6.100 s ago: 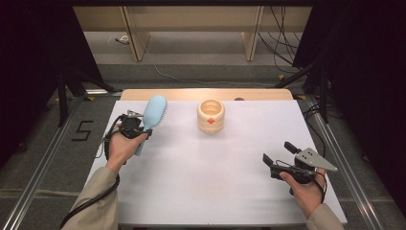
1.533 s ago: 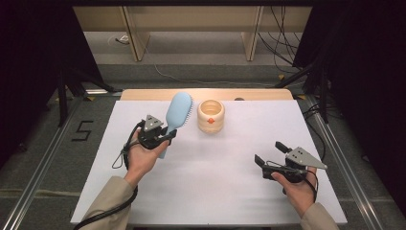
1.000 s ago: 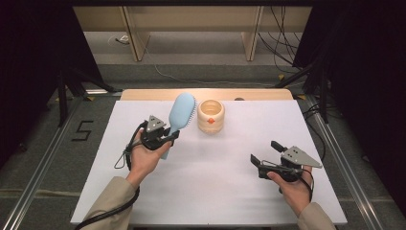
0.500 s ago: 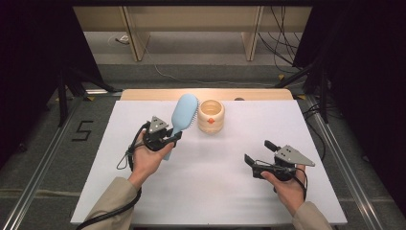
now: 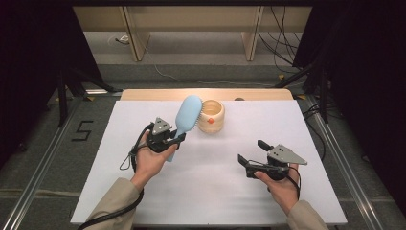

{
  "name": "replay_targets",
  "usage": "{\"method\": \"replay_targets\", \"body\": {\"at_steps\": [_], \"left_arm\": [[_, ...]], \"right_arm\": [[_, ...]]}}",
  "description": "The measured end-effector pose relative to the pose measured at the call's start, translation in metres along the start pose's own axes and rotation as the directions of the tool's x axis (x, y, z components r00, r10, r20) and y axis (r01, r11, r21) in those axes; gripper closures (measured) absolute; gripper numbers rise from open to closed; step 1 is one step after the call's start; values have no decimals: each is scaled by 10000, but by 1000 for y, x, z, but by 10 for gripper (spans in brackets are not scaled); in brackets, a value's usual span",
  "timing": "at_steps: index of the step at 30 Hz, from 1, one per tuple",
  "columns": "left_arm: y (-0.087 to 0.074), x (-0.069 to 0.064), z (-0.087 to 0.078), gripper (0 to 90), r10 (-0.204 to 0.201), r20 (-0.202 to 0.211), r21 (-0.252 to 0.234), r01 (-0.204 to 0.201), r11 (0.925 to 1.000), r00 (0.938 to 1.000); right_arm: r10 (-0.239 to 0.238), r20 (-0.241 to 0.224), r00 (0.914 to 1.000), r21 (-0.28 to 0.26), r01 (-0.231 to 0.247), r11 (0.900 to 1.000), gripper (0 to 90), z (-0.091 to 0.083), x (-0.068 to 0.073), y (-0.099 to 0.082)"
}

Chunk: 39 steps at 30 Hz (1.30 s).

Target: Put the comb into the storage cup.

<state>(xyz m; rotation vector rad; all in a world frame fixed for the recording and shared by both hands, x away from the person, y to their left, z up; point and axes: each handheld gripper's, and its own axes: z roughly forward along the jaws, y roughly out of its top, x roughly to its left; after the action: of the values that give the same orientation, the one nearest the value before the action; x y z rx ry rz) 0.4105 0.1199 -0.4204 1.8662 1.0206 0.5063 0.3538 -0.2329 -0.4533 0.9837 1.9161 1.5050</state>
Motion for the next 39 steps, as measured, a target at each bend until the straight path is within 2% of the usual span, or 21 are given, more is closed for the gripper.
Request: {"method": "replay_targets", "body": {"at_steps": [17,39], "left_arm": [[0,-8,2,697,-65,269,-54,66,10000,9996],[1,-22,2,697,40,704,-123,-31,9999,9975]], "right_arm": [[-14,-369,9993,70,17,10000,93,14,13,2],[-47,-951,9955,167,64,9998,98,33,33,4]]}}
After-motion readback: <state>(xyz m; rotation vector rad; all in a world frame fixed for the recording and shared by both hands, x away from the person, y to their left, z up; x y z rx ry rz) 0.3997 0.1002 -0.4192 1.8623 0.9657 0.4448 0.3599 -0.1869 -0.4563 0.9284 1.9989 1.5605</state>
